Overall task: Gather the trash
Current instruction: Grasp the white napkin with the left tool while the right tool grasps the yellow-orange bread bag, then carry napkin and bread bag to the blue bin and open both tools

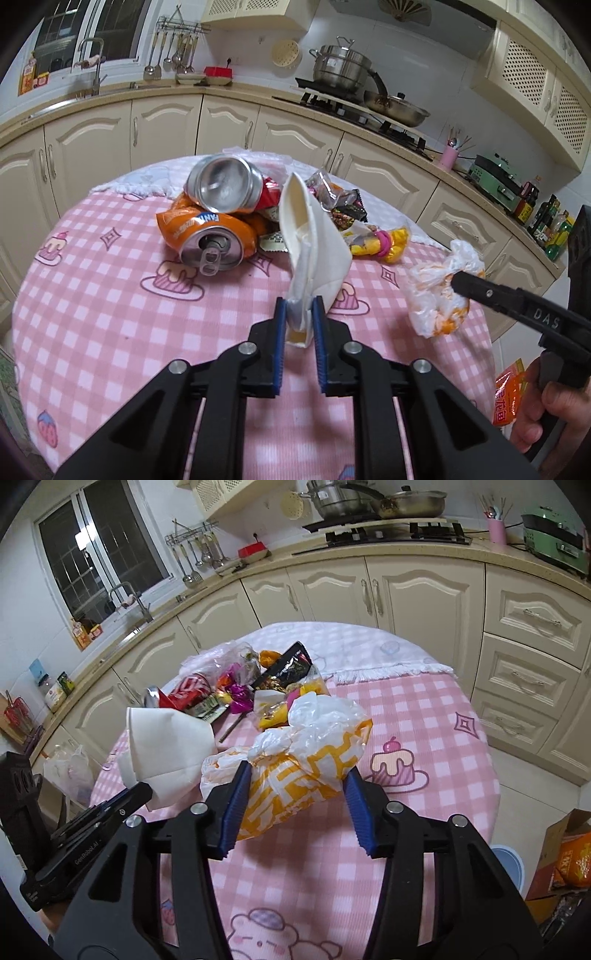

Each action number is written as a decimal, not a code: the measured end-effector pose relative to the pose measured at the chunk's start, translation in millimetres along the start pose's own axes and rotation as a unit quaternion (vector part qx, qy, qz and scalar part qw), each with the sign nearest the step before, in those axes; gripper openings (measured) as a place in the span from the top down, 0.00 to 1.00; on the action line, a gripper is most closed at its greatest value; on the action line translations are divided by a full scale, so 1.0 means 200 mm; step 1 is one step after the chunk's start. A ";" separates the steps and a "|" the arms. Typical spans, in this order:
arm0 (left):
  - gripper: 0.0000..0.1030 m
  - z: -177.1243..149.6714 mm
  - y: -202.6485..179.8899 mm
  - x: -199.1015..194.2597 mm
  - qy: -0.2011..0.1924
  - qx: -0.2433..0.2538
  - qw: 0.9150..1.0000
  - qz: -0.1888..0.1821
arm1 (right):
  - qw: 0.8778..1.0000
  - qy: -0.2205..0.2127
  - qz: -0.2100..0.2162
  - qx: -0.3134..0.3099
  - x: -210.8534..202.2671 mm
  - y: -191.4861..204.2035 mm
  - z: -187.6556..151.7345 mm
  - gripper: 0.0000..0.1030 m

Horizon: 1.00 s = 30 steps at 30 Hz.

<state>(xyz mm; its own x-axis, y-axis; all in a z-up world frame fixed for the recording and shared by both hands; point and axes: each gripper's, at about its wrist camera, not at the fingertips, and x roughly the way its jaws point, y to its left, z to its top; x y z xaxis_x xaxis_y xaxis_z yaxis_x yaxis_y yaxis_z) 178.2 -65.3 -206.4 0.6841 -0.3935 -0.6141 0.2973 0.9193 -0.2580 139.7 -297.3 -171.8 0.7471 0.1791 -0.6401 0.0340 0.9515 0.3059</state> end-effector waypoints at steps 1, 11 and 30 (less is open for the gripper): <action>0.88 0.00 -0.01 -0.01 0.000 0.002 1.000 0.000 | 1.000 -0.002 0.001 0.000 -0.01 0.00 0.00 0.52; 0.88 -0.01 -0.04 -0.15 -0.024 0.010 1.000 -0.005 | 1.000 -0.027 0.013 0.001 -0.16 0.00 0.00 0.53; 0.88 -0.10 -1.04 -0.08 -0.005 0.161 0.974 -0.156 | 0.972 -0.106 -0.129 0.166 -0.75 -1.04 -0.23 0.52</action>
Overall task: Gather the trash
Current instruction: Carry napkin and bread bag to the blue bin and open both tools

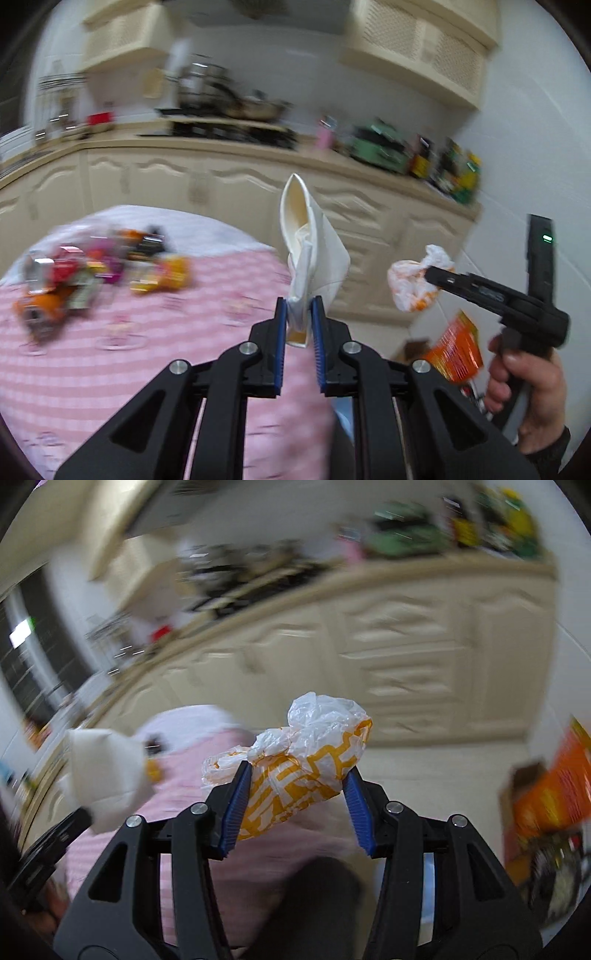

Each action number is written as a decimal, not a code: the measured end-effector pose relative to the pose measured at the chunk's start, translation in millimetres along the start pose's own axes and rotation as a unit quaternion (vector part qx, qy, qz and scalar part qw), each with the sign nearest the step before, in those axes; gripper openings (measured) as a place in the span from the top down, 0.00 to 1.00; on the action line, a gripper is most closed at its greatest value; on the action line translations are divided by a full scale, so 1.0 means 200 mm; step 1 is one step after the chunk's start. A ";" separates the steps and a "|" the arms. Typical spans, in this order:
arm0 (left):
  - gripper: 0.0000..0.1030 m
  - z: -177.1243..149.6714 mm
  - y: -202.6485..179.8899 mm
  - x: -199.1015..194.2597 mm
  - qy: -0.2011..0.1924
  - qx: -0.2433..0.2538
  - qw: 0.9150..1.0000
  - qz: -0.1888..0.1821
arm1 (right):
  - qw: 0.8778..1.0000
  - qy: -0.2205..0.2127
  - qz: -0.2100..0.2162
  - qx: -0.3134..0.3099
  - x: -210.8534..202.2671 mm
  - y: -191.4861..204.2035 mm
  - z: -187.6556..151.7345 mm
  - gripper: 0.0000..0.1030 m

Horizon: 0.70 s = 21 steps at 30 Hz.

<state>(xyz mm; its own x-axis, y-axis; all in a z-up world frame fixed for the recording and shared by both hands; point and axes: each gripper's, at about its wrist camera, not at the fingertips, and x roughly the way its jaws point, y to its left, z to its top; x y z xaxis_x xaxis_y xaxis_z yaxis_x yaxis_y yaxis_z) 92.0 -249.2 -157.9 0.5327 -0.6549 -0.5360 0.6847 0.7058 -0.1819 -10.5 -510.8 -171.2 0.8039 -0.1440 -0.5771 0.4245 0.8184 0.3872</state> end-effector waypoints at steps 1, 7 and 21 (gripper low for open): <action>0.88 -0.03 -0.09 0.09 0.015 0.012 1.000 -0.012 | 1.000 0.006 -0.016 0.015 0.01 -0.09 -0.02 0.52; 0.88 -0.26 -0.46 0.63 0.128 0.062 0.988 -0.064 | 0.986 0.078 -0.103 0.103 0.22 -0.66 -0.24 0.52; 0.39 -0.77 -0.67 1.53 0.341 0.093 0.934 -0.053 | 0.945 0.210 -0.124 0.219 0.66 -1.19 -0.72 0.18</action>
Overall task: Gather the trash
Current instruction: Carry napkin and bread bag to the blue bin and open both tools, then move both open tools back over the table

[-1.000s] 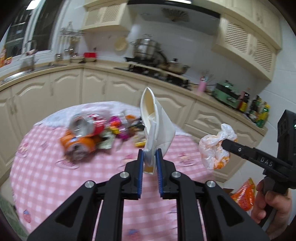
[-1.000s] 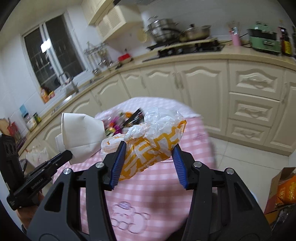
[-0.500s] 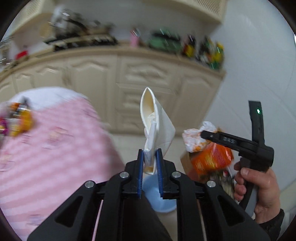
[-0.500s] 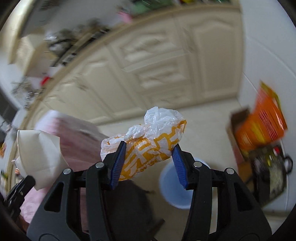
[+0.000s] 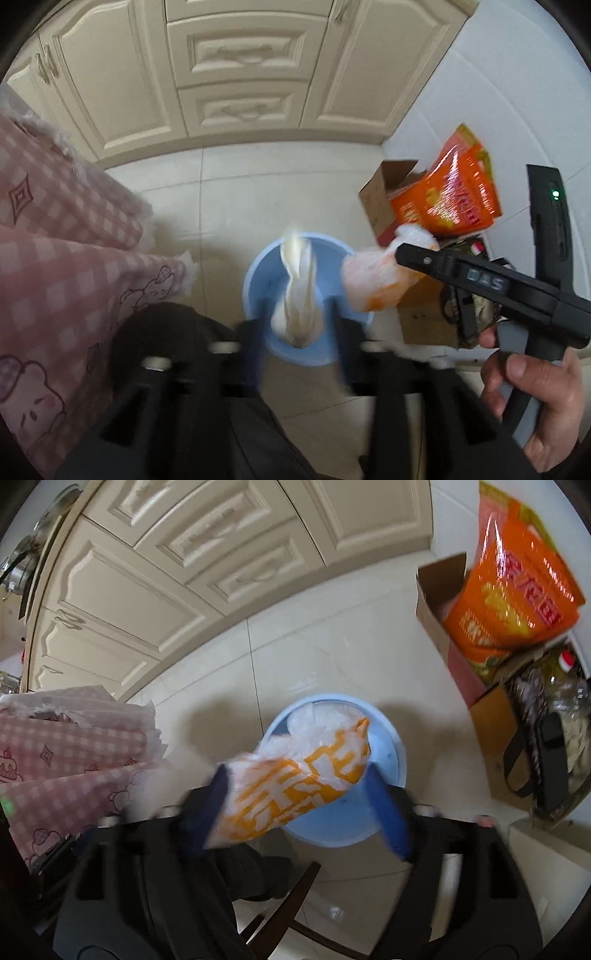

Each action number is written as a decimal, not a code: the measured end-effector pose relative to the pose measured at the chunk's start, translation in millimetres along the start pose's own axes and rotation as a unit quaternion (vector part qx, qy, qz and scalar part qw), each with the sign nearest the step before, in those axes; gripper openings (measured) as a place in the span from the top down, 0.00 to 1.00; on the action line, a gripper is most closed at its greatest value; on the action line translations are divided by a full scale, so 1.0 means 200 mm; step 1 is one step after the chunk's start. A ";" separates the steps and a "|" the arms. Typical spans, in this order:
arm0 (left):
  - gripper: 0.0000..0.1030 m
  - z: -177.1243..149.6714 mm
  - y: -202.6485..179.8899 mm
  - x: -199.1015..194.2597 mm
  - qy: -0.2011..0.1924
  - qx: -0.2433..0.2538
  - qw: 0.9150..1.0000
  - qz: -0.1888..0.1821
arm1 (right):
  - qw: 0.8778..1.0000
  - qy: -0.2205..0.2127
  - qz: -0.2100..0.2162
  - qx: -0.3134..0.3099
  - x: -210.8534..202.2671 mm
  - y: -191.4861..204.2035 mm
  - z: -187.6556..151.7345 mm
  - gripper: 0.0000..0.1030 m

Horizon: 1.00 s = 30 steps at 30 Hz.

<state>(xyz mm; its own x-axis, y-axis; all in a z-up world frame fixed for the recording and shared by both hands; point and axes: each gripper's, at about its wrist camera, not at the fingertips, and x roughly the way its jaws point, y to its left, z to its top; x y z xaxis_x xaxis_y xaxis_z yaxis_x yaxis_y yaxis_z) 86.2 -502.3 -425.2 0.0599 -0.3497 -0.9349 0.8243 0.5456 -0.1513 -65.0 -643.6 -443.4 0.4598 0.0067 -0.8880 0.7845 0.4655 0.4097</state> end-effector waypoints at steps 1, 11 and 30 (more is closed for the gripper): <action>0.25 -0.01 0.01 -0.01 -0.009 -0.001 1.000 0.010 | 1.000 -0.002 -0.001 0.005 0.00 -0.01 -0.01 0.10; 0.14 -0.05 0.05 -0.27 -0.069 -0.009 0.997 0.046 | 0.999 -0.029 -0.018 0.014 -0.11 0.00 -0.01 0.06; 0.11 -0.23 0.04 -1.30 -0.268 -0.012 0.962 0.045 | 0.971 -0.191 0.066 -0.124 -0.97 0.77 -0.05 0.06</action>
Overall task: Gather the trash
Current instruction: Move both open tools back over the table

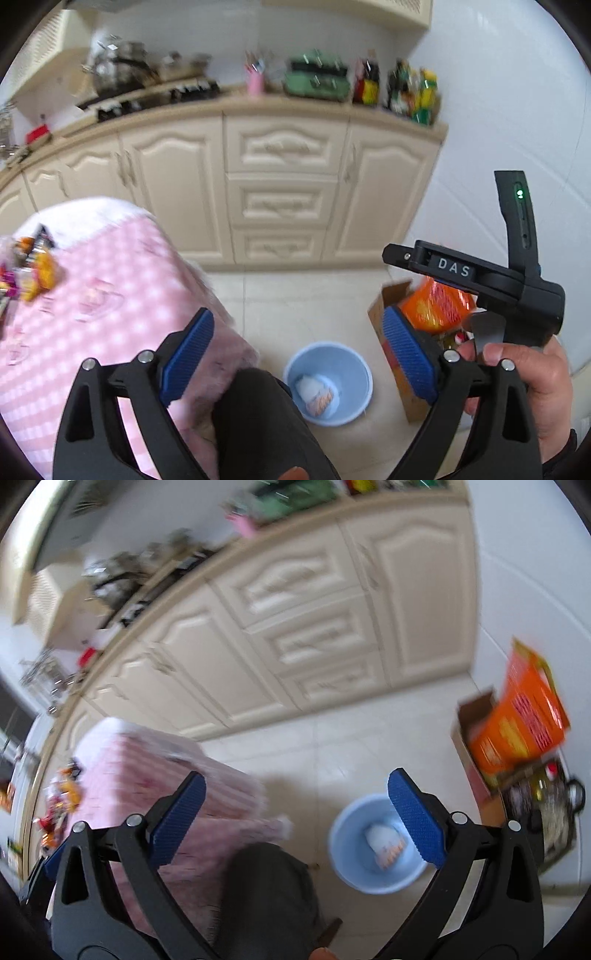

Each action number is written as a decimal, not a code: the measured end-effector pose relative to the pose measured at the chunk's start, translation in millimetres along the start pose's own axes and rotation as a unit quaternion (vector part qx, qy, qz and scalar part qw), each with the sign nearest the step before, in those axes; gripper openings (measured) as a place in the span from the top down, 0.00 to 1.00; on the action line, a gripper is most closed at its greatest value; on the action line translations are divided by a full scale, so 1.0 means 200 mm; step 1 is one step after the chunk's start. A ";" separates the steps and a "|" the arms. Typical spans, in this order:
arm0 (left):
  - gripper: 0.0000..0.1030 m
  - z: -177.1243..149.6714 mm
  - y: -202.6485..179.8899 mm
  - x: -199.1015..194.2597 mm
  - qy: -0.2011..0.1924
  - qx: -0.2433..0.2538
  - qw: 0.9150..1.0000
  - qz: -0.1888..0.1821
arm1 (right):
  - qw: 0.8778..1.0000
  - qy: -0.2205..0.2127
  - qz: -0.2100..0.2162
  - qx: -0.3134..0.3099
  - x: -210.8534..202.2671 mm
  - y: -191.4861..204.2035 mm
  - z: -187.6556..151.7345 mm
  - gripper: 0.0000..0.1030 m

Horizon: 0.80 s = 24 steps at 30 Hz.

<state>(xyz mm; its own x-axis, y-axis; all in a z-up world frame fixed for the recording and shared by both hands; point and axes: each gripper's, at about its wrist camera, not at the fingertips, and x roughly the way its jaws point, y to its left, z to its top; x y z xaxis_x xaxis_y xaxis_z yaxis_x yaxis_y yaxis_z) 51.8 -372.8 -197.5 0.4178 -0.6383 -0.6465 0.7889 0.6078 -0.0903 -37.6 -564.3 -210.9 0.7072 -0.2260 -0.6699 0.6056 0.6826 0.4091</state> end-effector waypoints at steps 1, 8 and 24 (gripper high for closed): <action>0.11 0.01 0.04 -0.07 -0.014 -0.005 1.000 0.007 | 1.000 -0.005 0.008 -0.008 -0.03 0.05 0.01 0.06; 0.09 0.07 0.31 -0.46 -0.086 -0.047 0.993 0.062 | 0.991 -0.041 0.088 -0.093 -0.21 0.59 0.02 0.06; 0.06 -0.01 0.88 -1.19 -0.183 -0.132 0.951 0.210 | 0.951 -0.071 0.205 -0.222 -0.51 1.44 -0.19 0.06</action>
<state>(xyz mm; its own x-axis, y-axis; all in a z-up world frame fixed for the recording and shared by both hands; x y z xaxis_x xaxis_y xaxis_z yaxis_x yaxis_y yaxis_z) 91.2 -113.0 -61.4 0.8384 -0.4048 -0.3650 0.3966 0.9124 -0.1010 50.7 -318.5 -47.9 0.9120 0.0514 -0.4069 0.0775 0.9526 0.2941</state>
